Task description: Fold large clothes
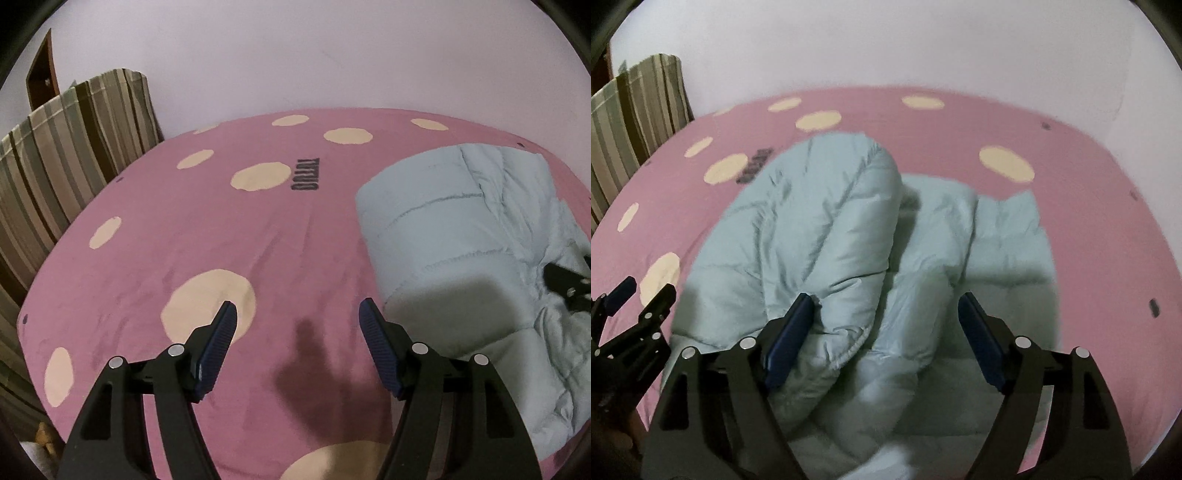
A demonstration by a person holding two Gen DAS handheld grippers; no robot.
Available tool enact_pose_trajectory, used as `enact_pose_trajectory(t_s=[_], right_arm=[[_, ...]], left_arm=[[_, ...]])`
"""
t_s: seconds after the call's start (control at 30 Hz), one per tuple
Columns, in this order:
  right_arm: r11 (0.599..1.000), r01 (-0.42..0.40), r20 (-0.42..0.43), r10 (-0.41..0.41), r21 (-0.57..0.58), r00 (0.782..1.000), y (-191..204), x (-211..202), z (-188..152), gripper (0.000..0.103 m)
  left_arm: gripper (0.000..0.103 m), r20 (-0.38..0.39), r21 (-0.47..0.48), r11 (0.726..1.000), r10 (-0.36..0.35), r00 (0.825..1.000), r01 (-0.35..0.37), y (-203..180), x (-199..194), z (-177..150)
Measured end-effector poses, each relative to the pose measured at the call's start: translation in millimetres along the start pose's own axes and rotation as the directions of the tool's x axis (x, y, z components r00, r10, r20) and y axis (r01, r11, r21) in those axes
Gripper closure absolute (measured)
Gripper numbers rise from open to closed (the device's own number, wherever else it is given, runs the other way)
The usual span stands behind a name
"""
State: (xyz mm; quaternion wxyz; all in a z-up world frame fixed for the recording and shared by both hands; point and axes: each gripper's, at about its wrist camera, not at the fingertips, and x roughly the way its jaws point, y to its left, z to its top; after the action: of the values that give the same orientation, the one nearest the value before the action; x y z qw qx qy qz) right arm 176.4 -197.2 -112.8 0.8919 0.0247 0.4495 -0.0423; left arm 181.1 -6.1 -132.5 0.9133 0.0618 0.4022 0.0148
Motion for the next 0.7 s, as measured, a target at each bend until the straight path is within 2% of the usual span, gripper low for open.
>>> enact_pose_trajectory(t_s=[0.07, 0.13, 0.2, 0.23, 0.3, 0.5, 0.7], right_arm=[[0.999, -0.024, -0.033, 0.025, 0.030, 0.999, -4.5, 9.0, -2.2, 0.023], [0.995, -0.077, -0.068, 0.081, 0.064, 0.994, -9.9, 17.6, -5.6, 0.037], [0.987, -0.137, -0.086, 0.144, 0.083, 0.986, -10.2, 21.7, -7.3, 0.072], [0.980, -0.177, -0.094, 0.185, 0.091, 0.978, -8.6, 22.9, -7.8, 0.079], [0.979, -0.188, -0.095, 0.195, 0.080, 0.976, -4.1, 21.0, -8.5, 0.092], [0.981, -0.179, 0.014, 0.178, 0.070, 0.984, -16.3, -16.9, -1.8, 0.097], [0.997, -0.053, 0.057, 0.050, 0.062, 0.997, -54.4, -36.3, -5.7, 0.097]], left_arm=[[0.035, -0.006, -0.002, 1.000, -0.009, 1.000, 0.009, -0.5, 4.3, -0.8], [0.035, -0.012, -0.007, 1.000, -0.022, 1.000, 0.021, -1.7, 7.2, -2.8], [0.035, -0.016, -0.009, 0.999, -0.035, 0.999, 0.035, -3.1, 9.5, -3.7], [0.035, -0.018, -0.008, 0.999, -0.038, 0.999, 0.037, -5.0, 10.0, -4.5], [0.035, -0.016, -0.003, 0.999, -0.037, 0.999, 0.036, -6.6, 8.9, -4.4], [0.035, 0.007, -0.032, 0.996, -0.078, 0.997, 0.079, -4.0, -9.7, 4.8], [0.035, 0.024, -0.011, 0.980, -0.196, 0.980, 0.197, -33.4, -30.4, 12.8]])
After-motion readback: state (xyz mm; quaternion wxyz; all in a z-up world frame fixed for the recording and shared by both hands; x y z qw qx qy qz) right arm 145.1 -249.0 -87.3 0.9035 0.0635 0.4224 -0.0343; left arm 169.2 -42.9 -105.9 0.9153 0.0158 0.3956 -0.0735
